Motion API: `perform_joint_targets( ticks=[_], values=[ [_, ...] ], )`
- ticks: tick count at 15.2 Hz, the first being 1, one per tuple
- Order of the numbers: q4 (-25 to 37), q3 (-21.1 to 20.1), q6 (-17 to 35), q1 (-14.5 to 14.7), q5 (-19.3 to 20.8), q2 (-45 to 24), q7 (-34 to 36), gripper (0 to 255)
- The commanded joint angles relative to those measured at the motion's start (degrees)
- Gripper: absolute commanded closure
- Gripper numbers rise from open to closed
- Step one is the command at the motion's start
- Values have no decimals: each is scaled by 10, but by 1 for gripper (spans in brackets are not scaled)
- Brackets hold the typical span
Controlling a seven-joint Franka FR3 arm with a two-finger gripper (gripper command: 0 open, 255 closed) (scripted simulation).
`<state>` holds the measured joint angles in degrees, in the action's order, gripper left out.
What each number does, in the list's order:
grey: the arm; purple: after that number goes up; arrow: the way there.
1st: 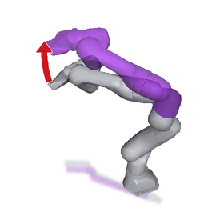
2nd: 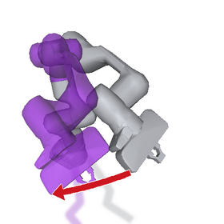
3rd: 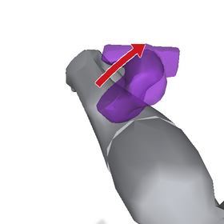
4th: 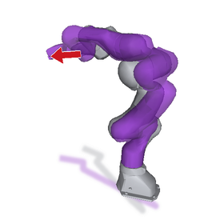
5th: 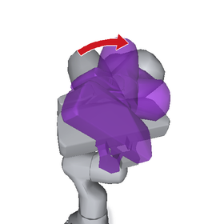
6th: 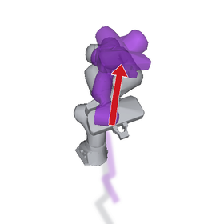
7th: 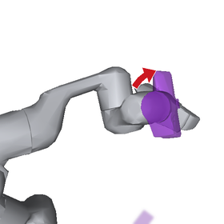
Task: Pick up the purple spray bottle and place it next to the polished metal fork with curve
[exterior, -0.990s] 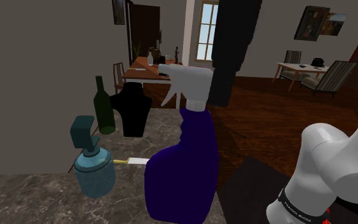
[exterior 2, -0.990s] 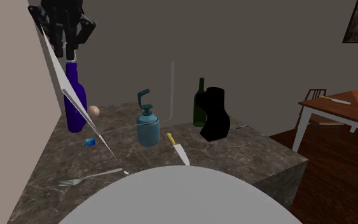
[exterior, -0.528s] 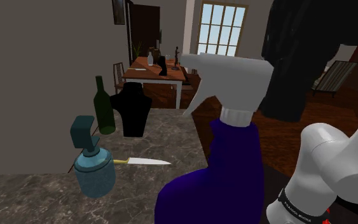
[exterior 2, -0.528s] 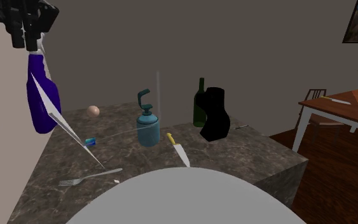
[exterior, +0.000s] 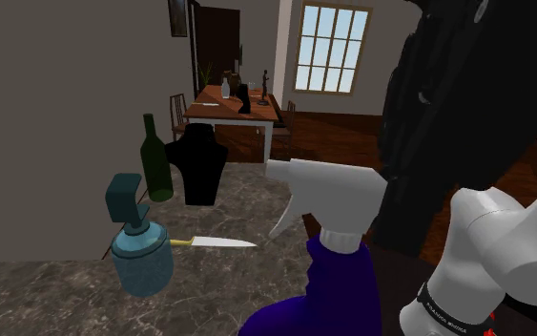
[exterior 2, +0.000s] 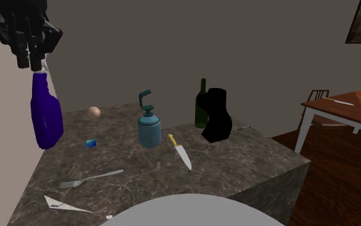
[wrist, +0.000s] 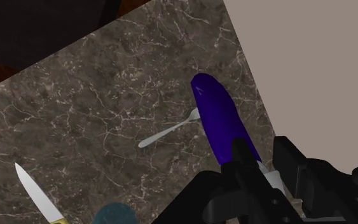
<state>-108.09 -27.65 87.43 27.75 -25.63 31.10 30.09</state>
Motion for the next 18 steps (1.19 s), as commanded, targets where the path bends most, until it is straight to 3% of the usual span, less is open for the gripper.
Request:
perform_joint_targets(
  ticks=[1, 18],
  values=[
    [-19, -1, 13, 1, -3, 6, -5, 255],
    [-175, -20, 128, 15, -30, 45, -40, 255]
  ],
)
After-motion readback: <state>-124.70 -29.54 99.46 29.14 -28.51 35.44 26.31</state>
